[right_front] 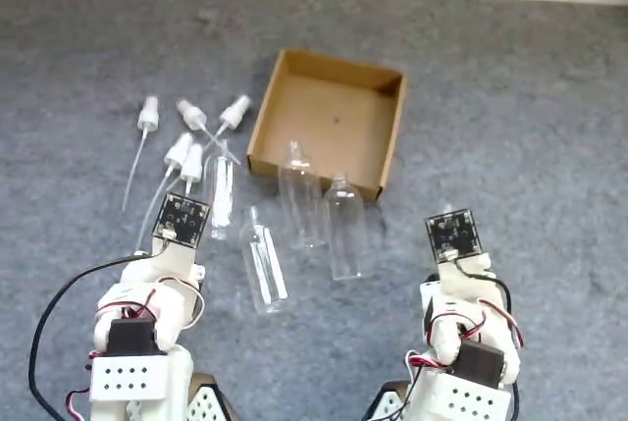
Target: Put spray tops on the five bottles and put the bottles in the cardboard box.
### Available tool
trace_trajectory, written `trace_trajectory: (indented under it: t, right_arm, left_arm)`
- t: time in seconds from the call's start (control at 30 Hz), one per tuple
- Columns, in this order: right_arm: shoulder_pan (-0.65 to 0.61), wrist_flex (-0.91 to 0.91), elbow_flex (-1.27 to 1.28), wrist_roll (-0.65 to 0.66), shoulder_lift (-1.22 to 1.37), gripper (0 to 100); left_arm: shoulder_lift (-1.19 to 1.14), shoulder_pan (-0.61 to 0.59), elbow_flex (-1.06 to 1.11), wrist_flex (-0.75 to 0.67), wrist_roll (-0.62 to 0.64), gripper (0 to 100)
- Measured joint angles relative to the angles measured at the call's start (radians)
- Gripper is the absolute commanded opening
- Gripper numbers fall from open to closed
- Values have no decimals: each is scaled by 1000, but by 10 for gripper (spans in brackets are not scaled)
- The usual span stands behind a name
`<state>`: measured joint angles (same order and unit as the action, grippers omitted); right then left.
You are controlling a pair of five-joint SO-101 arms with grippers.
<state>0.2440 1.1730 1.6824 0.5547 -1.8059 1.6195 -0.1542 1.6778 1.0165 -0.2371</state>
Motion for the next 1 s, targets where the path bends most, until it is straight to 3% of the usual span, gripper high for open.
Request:
trace_trajectory:
  t: [0.6,0.8,1.0]
  right_arm:
    - [0,0,0,0,0,16]
    - [2,-110,2,-2,14,21]
    - [12,6,-110,-69,14,94]
  left_arm:
    - [0,0,0,0,0,5]
    - [0,0,0,0,0,5]
    - [0,0,0,0,0,5]
